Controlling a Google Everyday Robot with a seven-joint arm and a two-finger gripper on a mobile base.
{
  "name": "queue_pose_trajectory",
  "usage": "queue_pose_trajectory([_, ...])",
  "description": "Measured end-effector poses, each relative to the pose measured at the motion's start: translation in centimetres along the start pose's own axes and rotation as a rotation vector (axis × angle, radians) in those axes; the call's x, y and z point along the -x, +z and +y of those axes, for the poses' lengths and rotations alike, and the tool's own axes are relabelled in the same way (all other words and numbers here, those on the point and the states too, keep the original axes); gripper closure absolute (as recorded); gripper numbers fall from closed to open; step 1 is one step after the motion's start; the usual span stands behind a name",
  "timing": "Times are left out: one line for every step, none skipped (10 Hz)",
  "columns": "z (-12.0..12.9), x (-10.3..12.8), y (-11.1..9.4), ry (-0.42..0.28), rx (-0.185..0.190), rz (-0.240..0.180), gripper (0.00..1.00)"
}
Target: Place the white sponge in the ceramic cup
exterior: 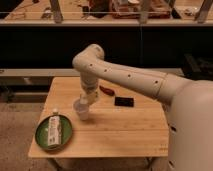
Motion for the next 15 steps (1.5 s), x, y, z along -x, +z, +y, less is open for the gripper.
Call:
queue_pose_trajectory([0.0,1.1,0.5,-0.012,-0.018,-0.007,1.0])
queue_pose_trajectory([-0.2,2.9,1.0,-0.027,-0.036,-0.02,0.95])
queue_pose_trajectory([-0.5,3.9,1.7,-0.036,-0.036,-0.027,0.87])
queue_pose_trajectory([-0.8,4.8,2.5,-0.044,-0.033,-0.027,0.77])
queue_pose_trajectory([-1.1,4.9,2.9,-0.043,-0.034,-0.026,0.65])
queue_pose_trajectory([-1.1,4.6,2.7,-0.045,-0.04,-0.03,0.56])
queue_pose_trajectory([-1.1,4.0,2.4,-0.047,-0.048,-0.038,0.46])
queue_pose_trajectory([-1.1,3.5,2.2,-0.048,-0.053,-0.045,0.36])
queue_pose_trajectory([-1.3,3.6,2.2,-0.054,-0.064,-0.055,0.25])
queue_pose_trajectory([-1.5,3.4,2.2,-0.055,-0.081,-0.064,0.2])
queue_pose_trajectory([-1.5,3.2,2.1,-0.057,-0.088,-0.074,0.2])
queue_pose_trajectory([-1.5,3.2,2.6,-0.059,-0.092,-0.082,0.2])
queue_pose_trajectory([-1.4,3.6,2.9,-0.067,-0.093,-0.095,0.2])
queue_pose_trajectory([-1.3,3.4,3.2,-0.072,-0.097,-0.101,0.2])
queue_pose_trajectory([-1.5,3.0,3.3,-0.074,-0.105,-0.104,0.2])
